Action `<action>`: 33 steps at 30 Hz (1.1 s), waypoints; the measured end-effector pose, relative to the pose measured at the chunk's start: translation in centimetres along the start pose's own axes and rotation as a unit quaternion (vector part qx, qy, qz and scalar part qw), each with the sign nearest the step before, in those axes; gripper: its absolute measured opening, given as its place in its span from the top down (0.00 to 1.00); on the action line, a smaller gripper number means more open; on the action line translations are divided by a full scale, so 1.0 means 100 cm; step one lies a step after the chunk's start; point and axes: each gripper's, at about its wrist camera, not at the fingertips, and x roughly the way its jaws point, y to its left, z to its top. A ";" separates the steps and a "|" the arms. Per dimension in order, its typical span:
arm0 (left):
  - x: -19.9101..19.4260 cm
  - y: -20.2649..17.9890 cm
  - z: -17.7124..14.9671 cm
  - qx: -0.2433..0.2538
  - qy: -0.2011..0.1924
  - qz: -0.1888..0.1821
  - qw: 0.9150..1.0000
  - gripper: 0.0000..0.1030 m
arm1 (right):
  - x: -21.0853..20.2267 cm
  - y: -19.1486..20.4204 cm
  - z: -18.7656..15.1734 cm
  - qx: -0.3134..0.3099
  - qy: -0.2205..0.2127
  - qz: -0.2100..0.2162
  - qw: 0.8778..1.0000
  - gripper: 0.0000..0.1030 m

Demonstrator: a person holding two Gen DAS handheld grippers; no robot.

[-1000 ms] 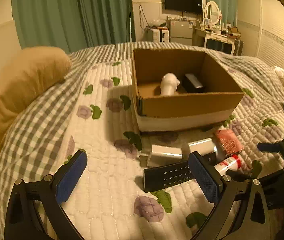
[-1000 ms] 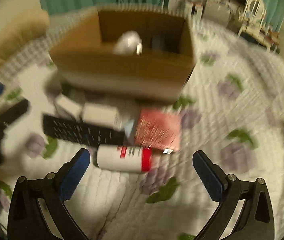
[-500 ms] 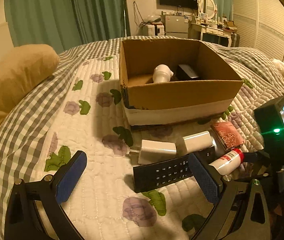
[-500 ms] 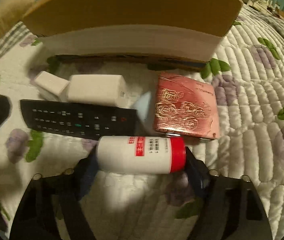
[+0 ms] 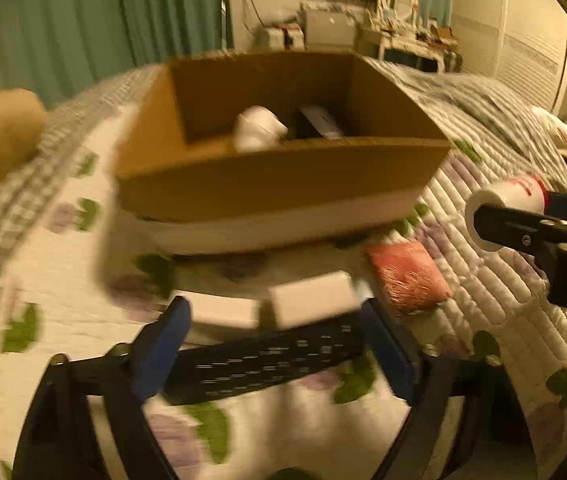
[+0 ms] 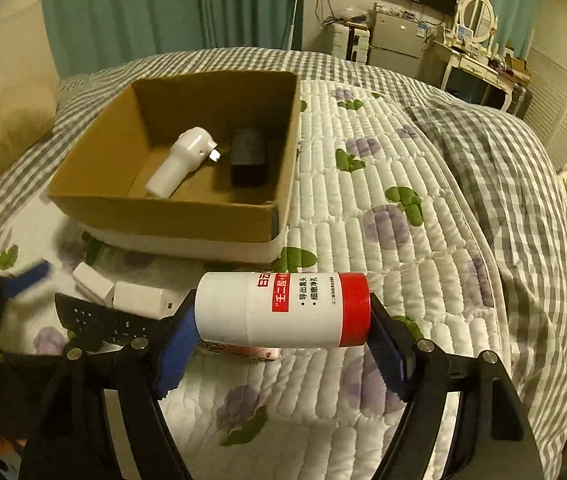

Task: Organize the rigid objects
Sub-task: 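Grasp the red-capped white bottle with the right gripper while the left gripper grasps a white charger, then lower the charger and bottle into the box and open both grippers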

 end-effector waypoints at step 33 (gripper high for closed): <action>-0.106 0.003 0.090 0.022 -0.136 0.000 0.990 0.47 | -0.083 0.004 0.078 -0.019 -0.114 0.043 0.992 0.25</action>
